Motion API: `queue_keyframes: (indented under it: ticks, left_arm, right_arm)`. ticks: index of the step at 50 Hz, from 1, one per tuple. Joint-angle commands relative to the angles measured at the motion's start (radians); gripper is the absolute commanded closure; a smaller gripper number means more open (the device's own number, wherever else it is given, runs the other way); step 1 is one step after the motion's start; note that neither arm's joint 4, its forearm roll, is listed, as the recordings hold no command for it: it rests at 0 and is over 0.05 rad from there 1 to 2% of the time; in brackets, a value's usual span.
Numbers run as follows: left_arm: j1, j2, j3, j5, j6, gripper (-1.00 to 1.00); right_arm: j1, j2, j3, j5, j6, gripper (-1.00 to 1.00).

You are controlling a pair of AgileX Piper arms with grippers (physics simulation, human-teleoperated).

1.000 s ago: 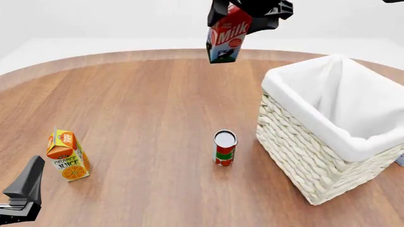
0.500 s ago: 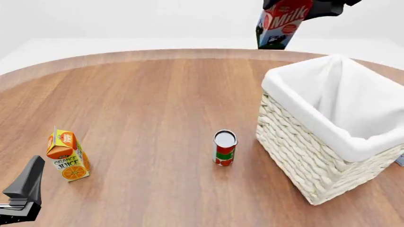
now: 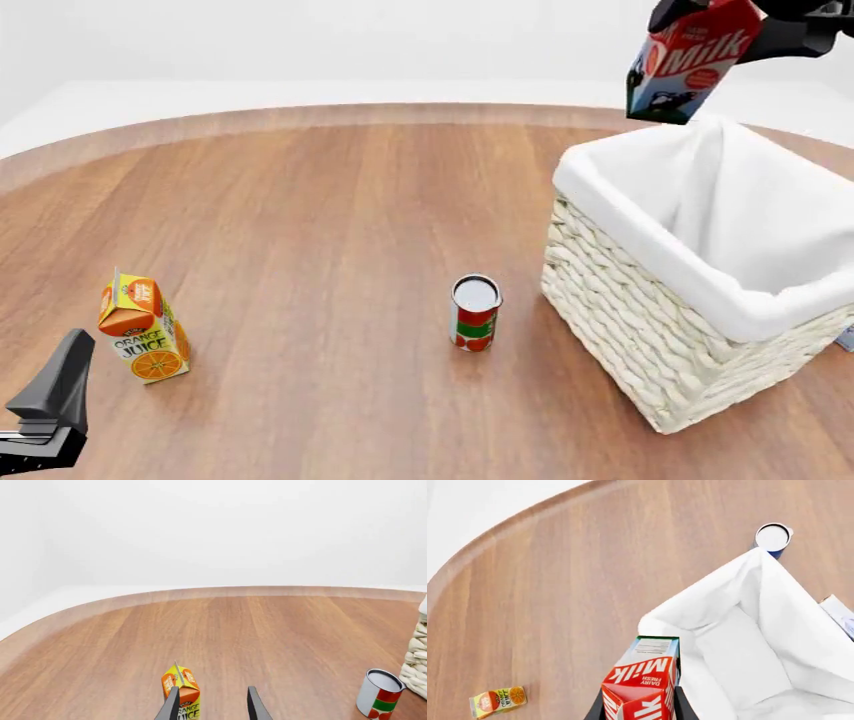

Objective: Pick the milk and place it in the basket.

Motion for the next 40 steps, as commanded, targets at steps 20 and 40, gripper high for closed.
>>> queue_keyframes:
  ticks: [20,40]
  left_arm:
    - [0.000,0.000,0.000,0.000,0.000,-1.00]
    - [0.000,0.000,0.000,0.000,0.000,-1.00]
  right_arm:
    - [-0.128,-0.137,0.250,-0.051,0.082,1.00]
    - [-0.179,-0.173,0.450,-0.161,0.104,1.00]
